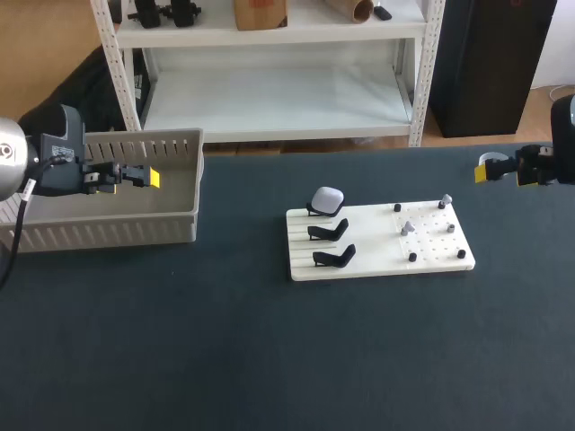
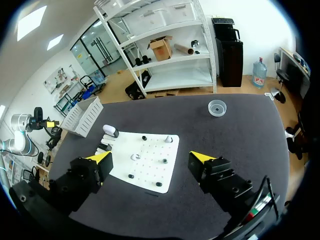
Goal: Pick up each earbud case from the left stands, insert the matching earbuds, close the lid, and place the case in the box.
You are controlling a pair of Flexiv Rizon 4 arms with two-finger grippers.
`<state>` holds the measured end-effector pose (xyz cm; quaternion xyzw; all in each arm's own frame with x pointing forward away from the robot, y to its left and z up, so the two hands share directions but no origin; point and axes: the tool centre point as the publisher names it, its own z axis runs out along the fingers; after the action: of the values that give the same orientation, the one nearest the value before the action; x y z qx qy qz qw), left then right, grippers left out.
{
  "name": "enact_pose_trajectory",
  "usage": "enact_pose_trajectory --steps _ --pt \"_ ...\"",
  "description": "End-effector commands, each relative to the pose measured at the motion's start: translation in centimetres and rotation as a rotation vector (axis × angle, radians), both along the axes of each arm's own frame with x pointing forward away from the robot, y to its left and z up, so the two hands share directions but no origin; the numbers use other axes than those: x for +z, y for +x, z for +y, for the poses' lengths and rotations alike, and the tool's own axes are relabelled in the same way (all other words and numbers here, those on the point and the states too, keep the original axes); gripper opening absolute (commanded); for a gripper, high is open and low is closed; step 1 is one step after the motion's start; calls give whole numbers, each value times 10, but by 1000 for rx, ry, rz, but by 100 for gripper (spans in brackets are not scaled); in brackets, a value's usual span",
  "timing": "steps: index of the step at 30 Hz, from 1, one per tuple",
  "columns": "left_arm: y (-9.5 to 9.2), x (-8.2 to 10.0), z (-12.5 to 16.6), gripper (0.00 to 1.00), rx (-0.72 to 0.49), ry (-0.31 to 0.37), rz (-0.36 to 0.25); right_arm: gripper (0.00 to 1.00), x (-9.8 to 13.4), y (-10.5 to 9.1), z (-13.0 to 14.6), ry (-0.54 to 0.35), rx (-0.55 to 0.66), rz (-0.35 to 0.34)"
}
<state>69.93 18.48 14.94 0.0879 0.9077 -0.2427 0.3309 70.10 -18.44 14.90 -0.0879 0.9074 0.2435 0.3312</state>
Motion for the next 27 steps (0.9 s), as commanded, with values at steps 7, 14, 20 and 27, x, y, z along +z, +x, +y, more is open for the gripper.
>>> enact_pose_trajectory --steps 7,14,20,27 --pt "1 1 0 100 0 3 4 100 0 0 0 0 1 1" --pt "1 1 0 100 0 3 4 100 0 0 0 0 1 1" --pt "1 22 -2 100 -578 -83 -403 100 0 0 0 0 1 1" --pt "-11 34 -10 100 -979 -93 -588 100 0 0 0 0 1 1"
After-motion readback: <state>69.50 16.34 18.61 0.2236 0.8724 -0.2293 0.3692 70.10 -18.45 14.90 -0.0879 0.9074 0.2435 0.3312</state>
